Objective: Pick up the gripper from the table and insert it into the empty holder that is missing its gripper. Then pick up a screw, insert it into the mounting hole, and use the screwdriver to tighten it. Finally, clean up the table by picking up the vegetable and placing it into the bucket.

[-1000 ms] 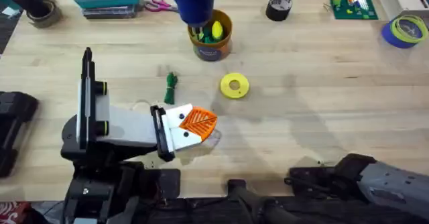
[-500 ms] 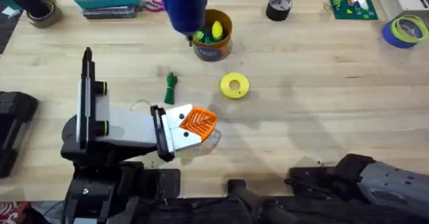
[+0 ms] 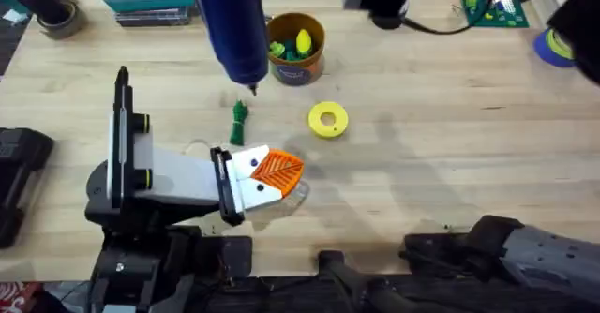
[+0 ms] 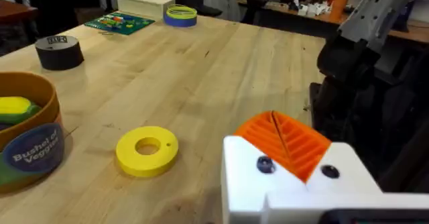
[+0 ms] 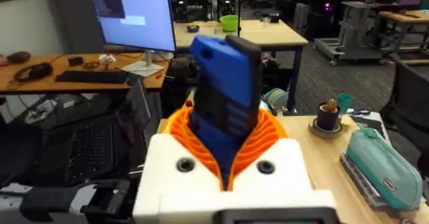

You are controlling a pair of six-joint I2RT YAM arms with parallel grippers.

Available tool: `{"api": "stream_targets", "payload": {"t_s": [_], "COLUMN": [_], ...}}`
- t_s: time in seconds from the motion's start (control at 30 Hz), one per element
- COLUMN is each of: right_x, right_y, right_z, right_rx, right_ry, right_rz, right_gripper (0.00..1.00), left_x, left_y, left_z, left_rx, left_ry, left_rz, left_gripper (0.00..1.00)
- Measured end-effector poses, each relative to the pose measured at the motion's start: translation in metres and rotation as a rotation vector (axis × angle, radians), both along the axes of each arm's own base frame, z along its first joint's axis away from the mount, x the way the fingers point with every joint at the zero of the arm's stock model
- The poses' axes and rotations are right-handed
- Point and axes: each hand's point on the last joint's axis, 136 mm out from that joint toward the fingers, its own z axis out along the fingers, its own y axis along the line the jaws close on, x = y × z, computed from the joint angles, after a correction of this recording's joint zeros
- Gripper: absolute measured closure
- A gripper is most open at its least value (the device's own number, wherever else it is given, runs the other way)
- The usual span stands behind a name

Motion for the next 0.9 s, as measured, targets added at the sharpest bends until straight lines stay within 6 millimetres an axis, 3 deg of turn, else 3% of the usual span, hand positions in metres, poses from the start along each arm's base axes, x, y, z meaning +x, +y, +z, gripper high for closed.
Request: {"api": "stream_targets", "payload": {"t_s": [0.9], "right_x": [-0.021], "right_y": [0.018], "right_z": [-0.032], "right_rx": [-0.014], "right_ry": [0.006], "right_rz": [0.075], "right_gripper": [0.977], "left_x": [0.000], "left_y": [0.000], "left_z": [0.000], "left_rx": [0.000], "left_ry": [0.000], "left_rz": [0.000], "left_gripper": [0.998]}}
